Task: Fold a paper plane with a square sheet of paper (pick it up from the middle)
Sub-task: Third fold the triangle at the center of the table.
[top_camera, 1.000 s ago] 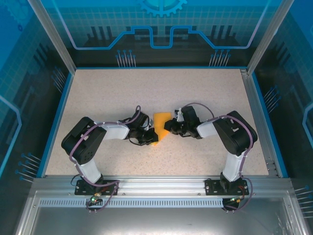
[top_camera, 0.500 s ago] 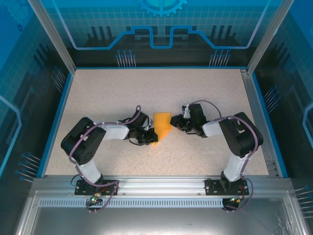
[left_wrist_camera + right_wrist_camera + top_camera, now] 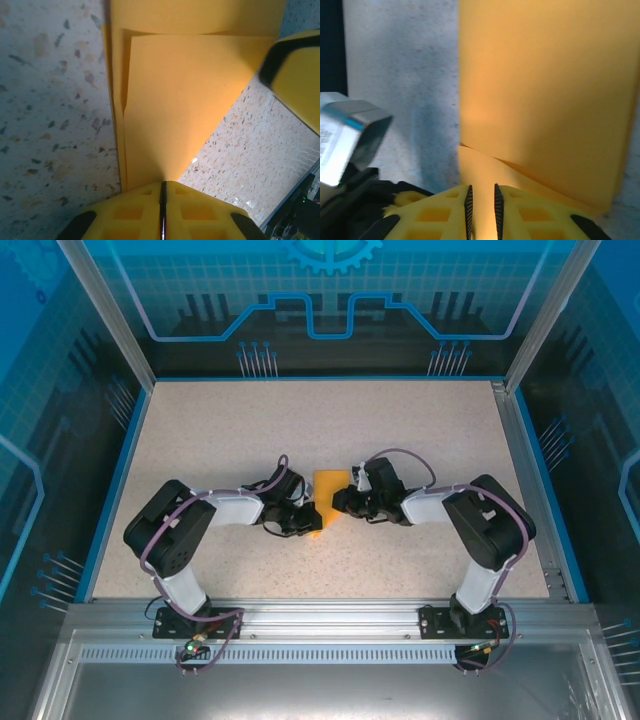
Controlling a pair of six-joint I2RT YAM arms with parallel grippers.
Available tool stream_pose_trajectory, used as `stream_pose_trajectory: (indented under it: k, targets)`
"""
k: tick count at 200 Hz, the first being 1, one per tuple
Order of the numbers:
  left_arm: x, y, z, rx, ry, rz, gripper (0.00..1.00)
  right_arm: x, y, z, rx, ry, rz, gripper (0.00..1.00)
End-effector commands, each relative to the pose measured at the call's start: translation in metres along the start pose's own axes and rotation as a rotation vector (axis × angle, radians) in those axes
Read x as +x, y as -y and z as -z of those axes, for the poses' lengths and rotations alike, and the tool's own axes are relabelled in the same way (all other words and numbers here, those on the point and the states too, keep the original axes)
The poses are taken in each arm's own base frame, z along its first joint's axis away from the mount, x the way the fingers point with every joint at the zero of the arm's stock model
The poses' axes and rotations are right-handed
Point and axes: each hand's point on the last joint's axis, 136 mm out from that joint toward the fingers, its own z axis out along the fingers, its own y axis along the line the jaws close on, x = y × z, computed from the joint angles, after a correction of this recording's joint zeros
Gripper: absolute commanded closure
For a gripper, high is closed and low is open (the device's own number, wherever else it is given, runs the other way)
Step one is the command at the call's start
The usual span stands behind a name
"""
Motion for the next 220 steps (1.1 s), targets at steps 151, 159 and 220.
stream_pose_trajectory:
  k: [151,159,220]
  targets:
    - [-0.017,0.027,0.051,-0.054,0.106,-0.096,0.72,-0.017,0.017,0.041,0.075,-0.006,-0.068,0.61]
    - [-0.02,0.027,0.051,-0.059,0.109,-0.1,0.71,-0.015,0.014,0.038,0.069,-0.012,-0.065,0.61]
    - [-0.032,0.017,0.034,-0.115,0.095,-0.109,0.71,-0.006,0.01,0.018,0.078,-0.067,-0.083,0.59]
